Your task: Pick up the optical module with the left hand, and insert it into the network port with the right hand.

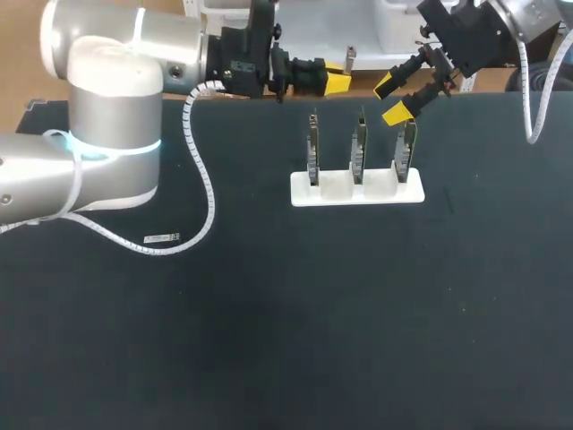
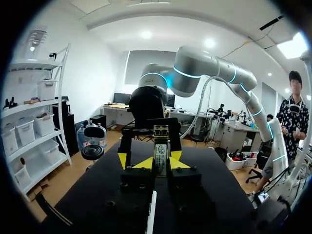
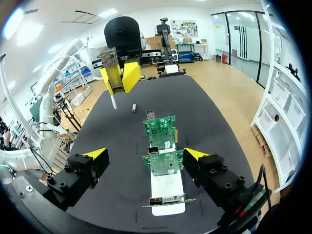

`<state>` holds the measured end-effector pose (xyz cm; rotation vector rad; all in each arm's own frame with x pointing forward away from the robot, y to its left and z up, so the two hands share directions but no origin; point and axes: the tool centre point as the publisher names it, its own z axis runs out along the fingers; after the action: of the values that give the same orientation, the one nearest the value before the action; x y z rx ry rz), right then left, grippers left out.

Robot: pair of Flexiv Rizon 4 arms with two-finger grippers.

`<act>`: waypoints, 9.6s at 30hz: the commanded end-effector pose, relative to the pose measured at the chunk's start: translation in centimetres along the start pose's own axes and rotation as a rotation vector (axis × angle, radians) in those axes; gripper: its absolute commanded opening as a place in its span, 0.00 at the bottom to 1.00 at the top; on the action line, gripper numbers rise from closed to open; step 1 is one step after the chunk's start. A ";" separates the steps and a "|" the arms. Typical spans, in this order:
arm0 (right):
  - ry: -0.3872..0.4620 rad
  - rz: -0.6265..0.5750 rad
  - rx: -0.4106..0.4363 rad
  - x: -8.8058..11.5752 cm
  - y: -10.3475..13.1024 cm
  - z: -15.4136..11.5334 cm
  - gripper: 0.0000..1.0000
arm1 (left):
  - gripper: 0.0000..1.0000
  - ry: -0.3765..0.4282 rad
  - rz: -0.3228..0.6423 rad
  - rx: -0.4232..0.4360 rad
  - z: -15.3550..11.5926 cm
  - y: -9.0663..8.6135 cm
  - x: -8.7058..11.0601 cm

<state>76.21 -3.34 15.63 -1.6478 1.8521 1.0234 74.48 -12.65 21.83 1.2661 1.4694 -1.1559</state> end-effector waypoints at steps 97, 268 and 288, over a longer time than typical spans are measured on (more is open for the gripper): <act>0.000 0.000 0.002 0.0 0.1 0.0 1.00 | 0.00 0.007 -0.051 -0.011 3.9 3.2 4.8; -0.007 -0.141 0.027 -4.2 -0.6 -0.4 1.00 | 0.00 0.006 0.004 0.042 4.7 3.3 4.9; 0.001 -0.145 0.034 -4.2 -0.9 -0.5 0.00 | 0.00 0.006 0.004 0.042 4.7 3.3 4.9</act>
<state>77.91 -1.11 18.91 -1.7372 1.7125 0.9300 77.23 -15.99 15.72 1.2959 1.4557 -1.1827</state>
